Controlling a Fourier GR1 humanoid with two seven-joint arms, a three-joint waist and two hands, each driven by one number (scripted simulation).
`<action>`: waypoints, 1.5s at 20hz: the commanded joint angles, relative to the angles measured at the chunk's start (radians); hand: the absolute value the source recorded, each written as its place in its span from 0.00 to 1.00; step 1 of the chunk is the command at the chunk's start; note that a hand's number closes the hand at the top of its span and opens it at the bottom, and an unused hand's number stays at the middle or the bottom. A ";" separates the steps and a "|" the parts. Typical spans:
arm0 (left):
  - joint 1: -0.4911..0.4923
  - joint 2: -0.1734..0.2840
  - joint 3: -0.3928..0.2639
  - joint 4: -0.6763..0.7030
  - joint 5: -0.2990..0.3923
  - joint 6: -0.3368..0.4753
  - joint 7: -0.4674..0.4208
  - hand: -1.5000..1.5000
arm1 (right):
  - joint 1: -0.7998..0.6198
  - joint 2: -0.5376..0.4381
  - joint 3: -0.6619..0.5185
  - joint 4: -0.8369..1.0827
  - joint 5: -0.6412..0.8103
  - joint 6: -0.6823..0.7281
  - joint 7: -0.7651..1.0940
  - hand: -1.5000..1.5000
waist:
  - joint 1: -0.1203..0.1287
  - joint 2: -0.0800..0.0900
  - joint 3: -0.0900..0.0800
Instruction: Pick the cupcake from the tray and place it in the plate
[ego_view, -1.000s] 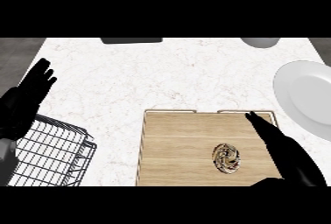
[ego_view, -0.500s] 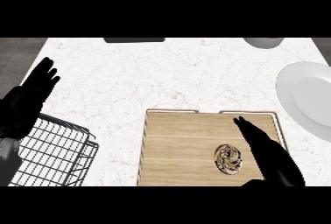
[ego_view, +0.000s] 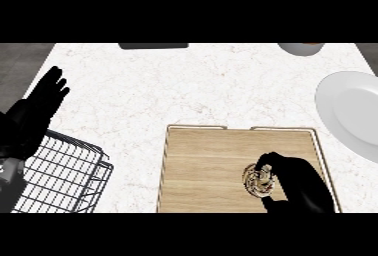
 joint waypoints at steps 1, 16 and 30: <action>0.124 -0.157 -0.131 0.060 0.037 0.006 0.027 0.50 | -0.037 0.021 0.017 0.034 0.035 0.002 -0.011 1.00 | 0.002 0.029 -0.048; 0.105 -0.096 -0.100 0.034 0.065 -0.002 0.038 0.50 | -0.322 0.186 -0.348 0.287 0.409 -0.361 0.406 1.00 | 0.032 0.051 -0.056; 0.110 -0.122 -0.121 0.054 0.068 0.007 0.024 0.50 | -0.450 0.360 -0.655 0.442 0.748 -0.659 0.512 1.00 | 0.011 0.047 -0.048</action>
